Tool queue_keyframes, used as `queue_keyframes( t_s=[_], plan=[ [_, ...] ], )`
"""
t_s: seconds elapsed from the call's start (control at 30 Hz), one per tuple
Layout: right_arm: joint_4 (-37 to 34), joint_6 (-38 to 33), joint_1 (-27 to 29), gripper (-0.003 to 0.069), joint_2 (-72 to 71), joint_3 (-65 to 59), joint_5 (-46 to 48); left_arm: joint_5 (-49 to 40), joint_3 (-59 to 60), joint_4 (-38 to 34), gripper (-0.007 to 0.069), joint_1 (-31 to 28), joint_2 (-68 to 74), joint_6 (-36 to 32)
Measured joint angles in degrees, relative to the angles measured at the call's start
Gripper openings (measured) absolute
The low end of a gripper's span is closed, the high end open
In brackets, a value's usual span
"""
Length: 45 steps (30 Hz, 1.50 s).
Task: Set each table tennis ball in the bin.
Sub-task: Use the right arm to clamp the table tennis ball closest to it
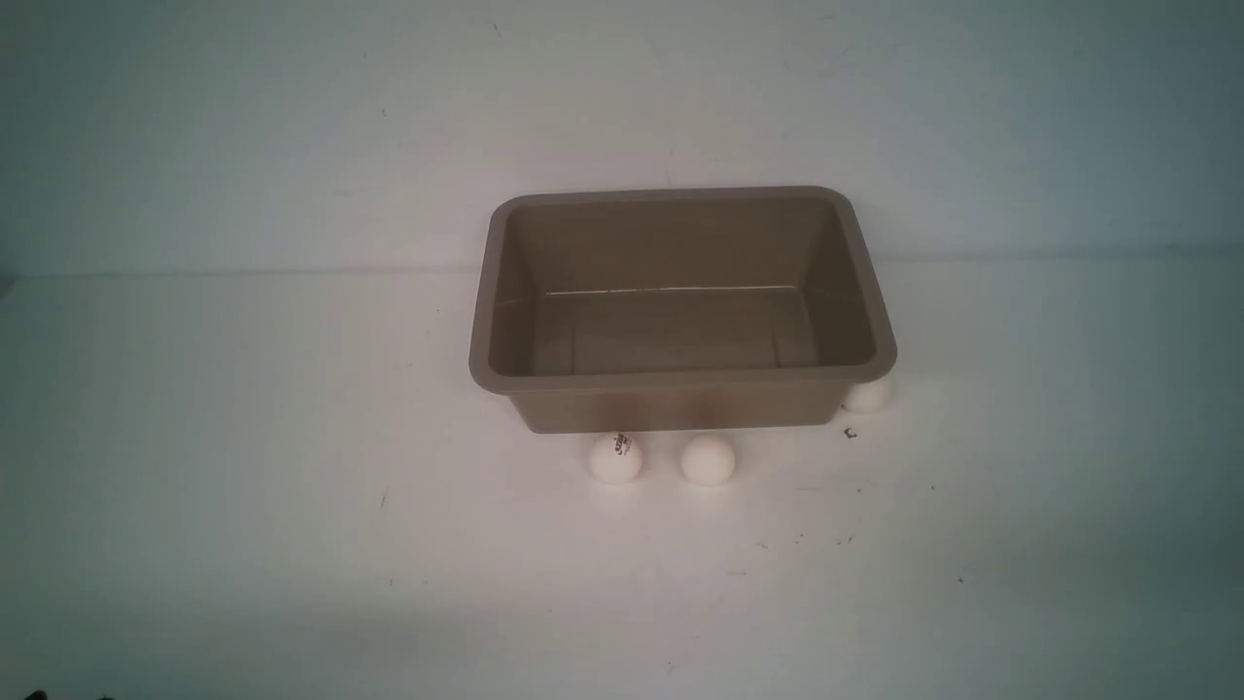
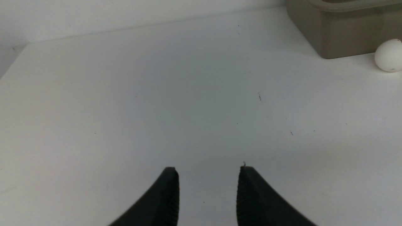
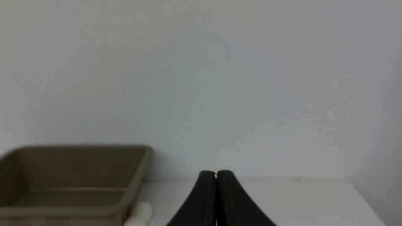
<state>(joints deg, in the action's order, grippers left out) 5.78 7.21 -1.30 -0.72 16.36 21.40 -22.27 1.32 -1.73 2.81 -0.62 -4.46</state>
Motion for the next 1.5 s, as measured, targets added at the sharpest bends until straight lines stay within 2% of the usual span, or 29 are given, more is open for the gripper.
queue_keyframes(
  t_s=[0.07, 0.2, 0.5, 1.4, 1.5],
  plan=[
    [-0.04, 1.56, 0.0, -0.0019, 0.0, 6.12, 5.67, 0.0, 0.0, 0.0, 0.024, 0.0, 0.0, 0.0],
    [-0.69, 2.2, 0.0, -0.0019, 0.0, 11.63, 11.34, 0.0, 0.0, 0.0, 0.024, 0.0, 0.0, 0.0],
    [-5.78, 2.34, 0.0, -0.0019, 0.0, 12.39, 10.67, 0.0, 0.0, 0.0, 0.024, 0.0, 0.0, 0.0],
    [-6.31, 2.36, -0.01, -0.0019, 0.0, 12.39, 10.54, 0.11, 0.0, -0.06, 0.024, 0.0, 0.0, 0.0],
    [-7.44, 2.36, -0.01, -0.0019, 0.0, 12.39, 10.54, 1.23, 0.17, -3.33, 0.024, 0.0, 0.0, 1.14]
  ],
)
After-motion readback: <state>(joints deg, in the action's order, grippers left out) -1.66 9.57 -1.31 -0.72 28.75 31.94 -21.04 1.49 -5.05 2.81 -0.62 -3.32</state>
